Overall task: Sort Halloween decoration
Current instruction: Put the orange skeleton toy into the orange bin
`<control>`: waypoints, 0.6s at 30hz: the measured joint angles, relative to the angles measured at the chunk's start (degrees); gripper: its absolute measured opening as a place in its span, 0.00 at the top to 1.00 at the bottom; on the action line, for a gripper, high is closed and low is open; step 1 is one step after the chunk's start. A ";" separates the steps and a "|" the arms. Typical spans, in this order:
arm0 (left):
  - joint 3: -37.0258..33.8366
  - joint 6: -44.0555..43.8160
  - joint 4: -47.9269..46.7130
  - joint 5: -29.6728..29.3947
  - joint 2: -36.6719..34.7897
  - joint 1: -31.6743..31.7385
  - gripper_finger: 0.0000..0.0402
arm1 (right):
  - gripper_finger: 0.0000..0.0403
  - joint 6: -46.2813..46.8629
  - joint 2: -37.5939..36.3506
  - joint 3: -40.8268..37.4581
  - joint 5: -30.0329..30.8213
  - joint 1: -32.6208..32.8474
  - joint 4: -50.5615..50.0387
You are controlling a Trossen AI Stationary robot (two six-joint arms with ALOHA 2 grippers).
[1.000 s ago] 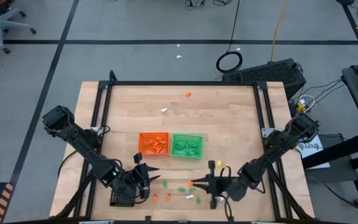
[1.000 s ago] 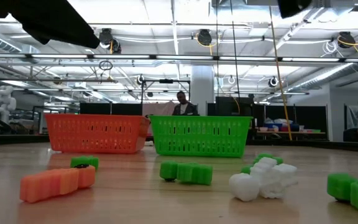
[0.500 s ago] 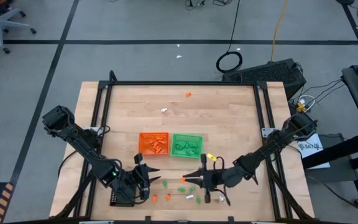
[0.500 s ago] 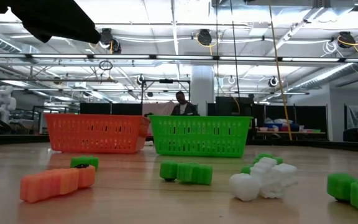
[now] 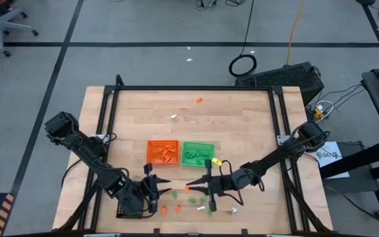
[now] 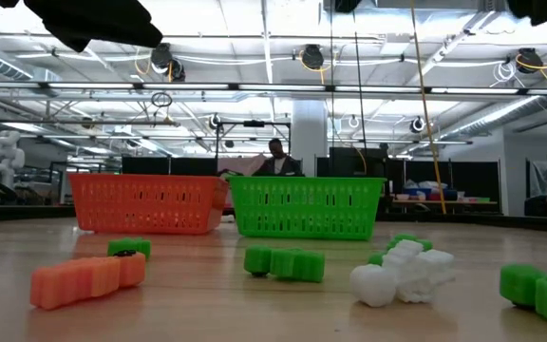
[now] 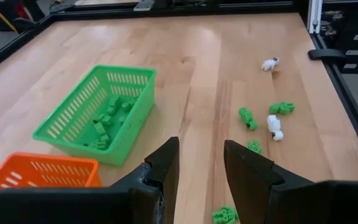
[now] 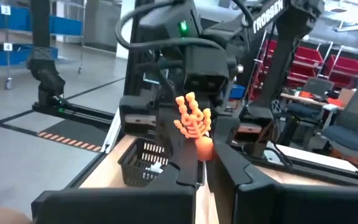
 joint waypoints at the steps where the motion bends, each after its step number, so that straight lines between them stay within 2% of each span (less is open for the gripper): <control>1: 0.00 0.04 0.09 0.01 0.00 0.00 0.69 | 0.99 0.14 0.42 0.00 -0.01 -0.14 0.38; 12: 0.00 1.78 2.24 -0.61 0.00 0.00 0.69 | 0.99 0.16 0.58 0.00 0.03 -0.19 0.39; 15: 0.01 7.50 10.15 -1.53 0.00 0.00 0.69 | 0.99 0.84 0.58 0.00 0.05 -0.18 -0.51; 18: 0.03 16.85 20.90 -4.82 0.00 0.00 0.69 | 0.99 0.97 0.58 0.00 0.14 -0.21 -0.45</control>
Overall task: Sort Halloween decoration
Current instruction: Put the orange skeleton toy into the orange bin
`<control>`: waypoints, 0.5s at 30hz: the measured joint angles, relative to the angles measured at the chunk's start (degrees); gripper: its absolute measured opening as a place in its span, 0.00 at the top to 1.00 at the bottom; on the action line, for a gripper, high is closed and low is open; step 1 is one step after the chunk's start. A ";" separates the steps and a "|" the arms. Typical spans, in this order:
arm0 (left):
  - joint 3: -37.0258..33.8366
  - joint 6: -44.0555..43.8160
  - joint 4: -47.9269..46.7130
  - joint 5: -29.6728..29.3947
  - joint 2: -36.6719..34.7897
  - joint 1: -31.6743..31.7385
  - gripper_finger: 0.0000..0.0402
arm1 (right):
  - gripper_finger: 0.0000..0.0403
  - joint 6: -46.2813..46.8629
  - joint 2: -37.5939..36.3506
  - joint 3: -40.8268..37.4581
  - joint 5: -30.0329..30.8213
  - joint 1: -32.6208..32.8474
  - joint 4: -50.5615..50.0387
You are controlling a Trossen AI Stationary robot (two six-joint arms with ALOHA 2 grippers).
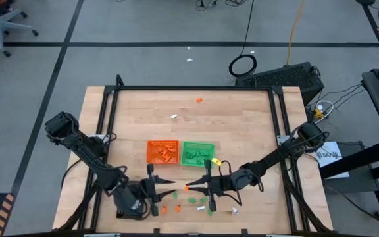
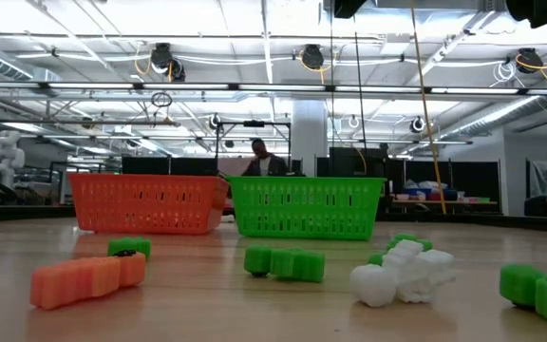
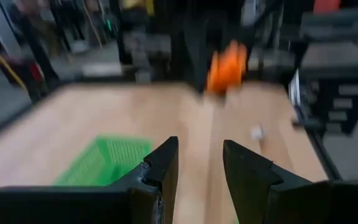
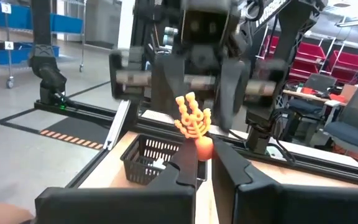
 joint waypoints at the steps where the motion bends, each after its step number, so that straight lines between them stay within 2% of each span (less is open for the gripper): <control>1: 0.02 3.56 3.07 -0.53 0.00 0.00 0.69 | 0.99 0.02 0.00 0.00 0.00 0.00 -0.04; 6: 0.04 16.05 11.82 1.12 0.00 0.04 0.65 | 0.99 0.12 0.00 0.00 0.17 0.00 -0.04; 11: 0.04 18.08 15.39 5.76 0.68 1.11 0.51 | 0.99 0.45 0.00 0.00 0.15 -0.24 -0.04; 15: 0.04 18.03 17.72 5.90 2.53 2.75 0.40 | 0.99 0.48 0.00 0.00 0.13 -0.78 -0.04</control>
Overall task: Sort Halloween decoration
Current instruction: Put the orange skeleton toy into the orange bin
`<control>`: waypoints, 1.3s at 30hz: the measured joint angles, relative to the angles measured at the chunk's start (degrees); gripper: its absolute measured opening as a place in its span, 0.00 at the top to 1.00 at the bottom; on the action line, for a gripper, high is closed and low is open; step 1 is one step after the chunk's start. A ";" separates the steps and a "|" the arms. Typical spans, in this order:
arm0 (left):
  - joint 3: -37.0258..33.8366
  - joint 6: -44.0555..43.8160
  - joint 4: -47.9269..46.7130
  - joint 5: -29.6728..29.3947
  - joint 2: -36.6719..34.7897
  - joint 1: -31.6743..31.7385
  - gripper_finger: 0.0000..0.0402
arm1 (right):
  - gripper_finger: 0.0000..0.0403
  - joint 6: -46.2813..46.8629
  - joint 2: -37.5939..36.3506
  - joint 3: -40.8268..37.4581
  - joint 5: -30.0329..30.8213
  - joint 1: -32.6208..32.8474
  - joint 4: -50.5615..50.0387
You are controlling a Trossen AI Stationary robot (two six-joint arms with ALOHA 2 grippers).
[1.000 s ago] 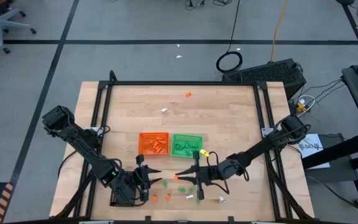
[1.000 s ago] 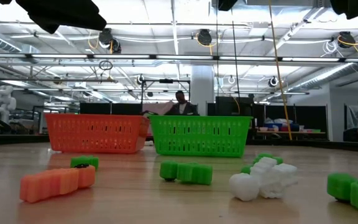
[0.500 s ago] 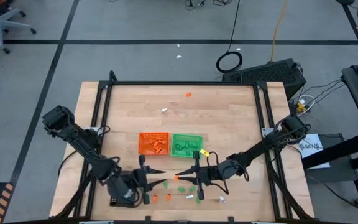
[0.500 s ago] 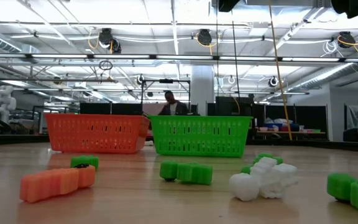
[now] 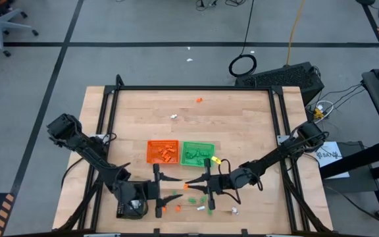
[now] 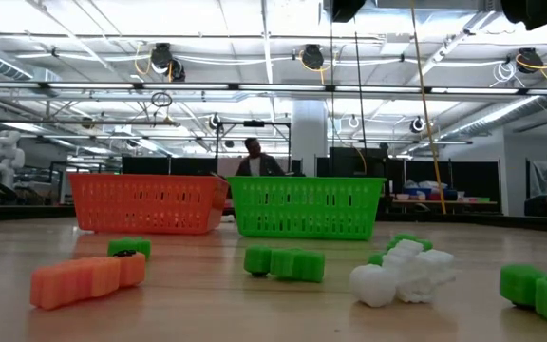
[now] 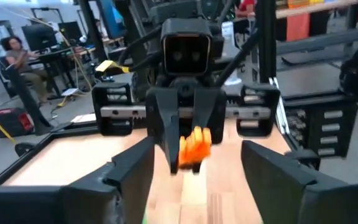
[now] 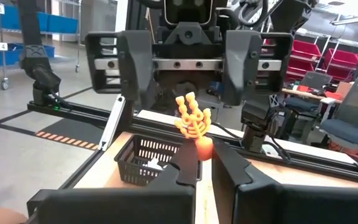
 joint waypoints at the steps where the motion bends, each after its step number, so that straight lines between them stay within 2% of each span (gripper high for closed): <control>1: 0.00 0.01 1.16 0.02 0.49 0.44 0.39 | 0.99 0.00 0.00 0.00 -0.01 -0.16 -0.01; 6: 0.00 0.09 3.82 1.19 2.41 2.46 0.37 | 0.99 0.63 0.00 0.00 -0.04 -0.76 -0.02; 11: 0.00 0.11 4.60 3.64 2.45 3.40 0.43 | 0.99 0.63 0.00 0.00 -0.06 -0.97 -0.02; 15: 0.00 1.56 4.96 3.65 2.45 3.45 0.53 | 0.99 0.57 0.00 0.00 -0.07 -1.02 -0.02; 24: 0.00 2.95 4.04 3.64 2.45 3.63 0.87 | 0.99 0.41 0.00 0.00 -0.14 -1.02 -0.07; 27: 0.00 2.99 3.18 3.64 2.45 3.61 0.96 | 0.98 0.42 0.00 -0.04 -0.22 -1.02 -0.40; 30: 0.00 2.99 2.81 3.61 2.45 3.63 0.97 | 0.93 0.57 0.00 -0.07 -0.17 -1.02 -1.29; 39: -0.02 3.21 0.25 1.68 0.54 2.43 0.94 | 0.72 2.54 0.00 -0.07 1.62 -1.02 -7.21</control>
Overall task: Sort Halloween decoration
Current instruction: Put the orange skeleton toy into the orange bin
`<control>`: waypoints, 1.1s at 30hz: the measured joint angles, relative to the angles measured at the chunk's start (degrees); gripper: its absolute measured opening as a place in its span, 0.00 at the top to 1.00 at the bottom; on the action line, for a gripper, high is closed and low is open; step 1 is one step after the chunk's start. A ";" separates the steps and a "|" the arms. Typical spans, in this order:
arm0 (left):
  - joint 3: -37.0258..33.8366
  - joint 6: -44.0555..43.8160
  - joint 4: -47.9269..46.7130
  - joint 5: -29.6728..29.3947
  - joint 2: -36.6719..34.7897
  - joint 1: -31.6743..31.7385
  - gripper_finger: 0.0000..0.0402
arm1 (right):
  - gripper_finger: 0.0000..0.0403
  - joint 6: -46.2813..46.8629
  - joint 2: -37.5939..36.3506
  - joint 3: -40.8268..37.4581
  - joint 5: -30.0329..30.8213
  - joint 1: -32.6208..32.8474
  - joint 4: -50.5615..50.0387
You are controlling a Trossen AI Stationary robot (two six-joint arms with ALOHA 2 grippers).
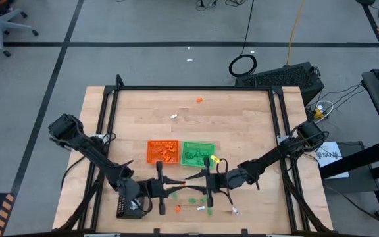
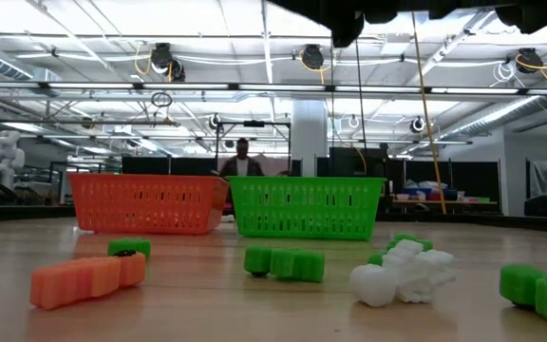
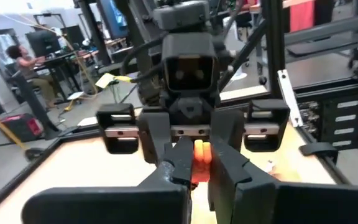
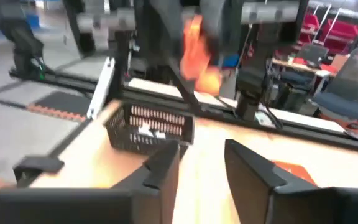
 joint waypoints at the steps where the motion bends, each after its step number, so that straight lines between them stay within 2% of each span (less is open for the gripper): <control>1: 0.00 0.17 -0.80 -0.81 -0.62 -0.22 0.94 | 0.70 0.09 0.00 0.00 0.36 0.00 -1.14; 7: -0.02 -3.31 -11.75 -8.28 -6.46 -1.58 0.94 | 0.67 1.95 0.00 0.00 1.33 0.00 -6.32; 18: -0.04 -27.51 -51.12 -8.60 -19.12 2.87 0.94 | 0.69 1.85 0.00 0.04 1.31 -0.77 -8.54; 23: -0.09 -35.25 -60.93 -8.15 -20.95 6.60 0.94 | 0.69 1.60 0.00 0.07 1.31 -2.42 -9.16; 27: -1.06 -36.67 -62.17 -5.25 -20.97 9.60 0.94 | 0.69 1.53 0.00 0.07 1.31 -3.86 -10.83; 33: -4.81 -36.73 -61.22 6.66 -20.95 15.00 0.94 | 0.69 1.90 0.00 0.07 1.31 -4.50 -12.48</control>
